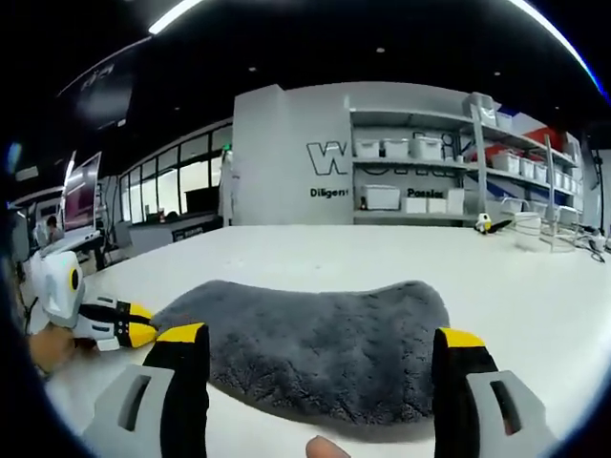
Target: Open the folded towel by lifting each exposed corner and separating the folded layers until the towel lies flat within the target outline without major curled edges
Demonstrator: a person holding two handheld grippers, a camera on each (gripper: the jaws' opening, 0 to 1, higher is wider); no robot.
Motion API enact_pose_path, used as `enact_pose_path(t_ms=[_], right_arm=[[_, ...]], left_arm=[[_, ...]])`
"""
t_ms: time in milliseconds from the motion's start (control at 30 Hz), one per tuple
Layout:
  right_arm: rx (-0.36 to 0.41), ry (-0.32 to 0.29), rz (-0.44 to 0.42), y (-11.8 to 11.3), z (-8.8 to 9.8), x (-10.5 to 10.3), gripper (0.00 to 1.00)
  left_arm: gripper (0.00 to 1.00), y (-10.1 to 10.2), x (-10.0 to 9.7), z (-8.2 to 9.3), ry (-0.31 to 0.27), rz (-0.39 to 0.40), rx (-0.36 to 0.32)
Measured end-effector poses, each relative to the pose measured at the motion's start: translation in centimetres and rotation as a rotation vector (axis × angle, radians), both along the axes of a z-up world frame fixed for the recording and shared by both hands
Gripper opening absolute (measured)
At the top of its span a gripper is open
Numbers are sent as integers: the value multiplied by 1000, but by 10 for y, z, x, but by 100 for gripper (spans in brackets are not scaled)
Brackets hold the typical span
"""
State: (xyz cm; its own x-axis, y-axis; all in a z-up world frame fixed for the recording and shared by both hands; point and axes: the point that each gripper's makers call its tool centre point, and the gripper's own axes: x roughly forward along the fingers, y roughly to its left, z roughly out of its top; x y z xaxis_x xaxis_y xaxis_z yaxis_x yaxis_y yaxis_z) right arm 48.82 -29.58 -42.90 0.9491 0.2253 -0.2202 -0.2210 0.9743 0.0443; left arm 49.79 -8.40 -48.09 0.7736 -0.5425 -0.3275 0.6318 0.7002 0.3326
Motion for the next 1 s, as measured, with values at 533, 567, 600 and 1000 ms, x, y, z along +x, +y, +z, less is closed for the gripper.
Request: enact_pose_path(t_ms=[533,567,600,1000], right_arm=[[-2,12,-3,0,-4,-2,99],[-3,13,-3,0,-4,-2,99],[-4,16,-5,0,-5,-2,99],[-12,22,-5,1,-7,-3,99]], left_arm=[[5,58,-2,-2,20,84,-14],[5,59,-2,-2,20,85,-14],[5,70,-5,-2,22,93,-15],[5,130,-3,-2,43,184,-86]])
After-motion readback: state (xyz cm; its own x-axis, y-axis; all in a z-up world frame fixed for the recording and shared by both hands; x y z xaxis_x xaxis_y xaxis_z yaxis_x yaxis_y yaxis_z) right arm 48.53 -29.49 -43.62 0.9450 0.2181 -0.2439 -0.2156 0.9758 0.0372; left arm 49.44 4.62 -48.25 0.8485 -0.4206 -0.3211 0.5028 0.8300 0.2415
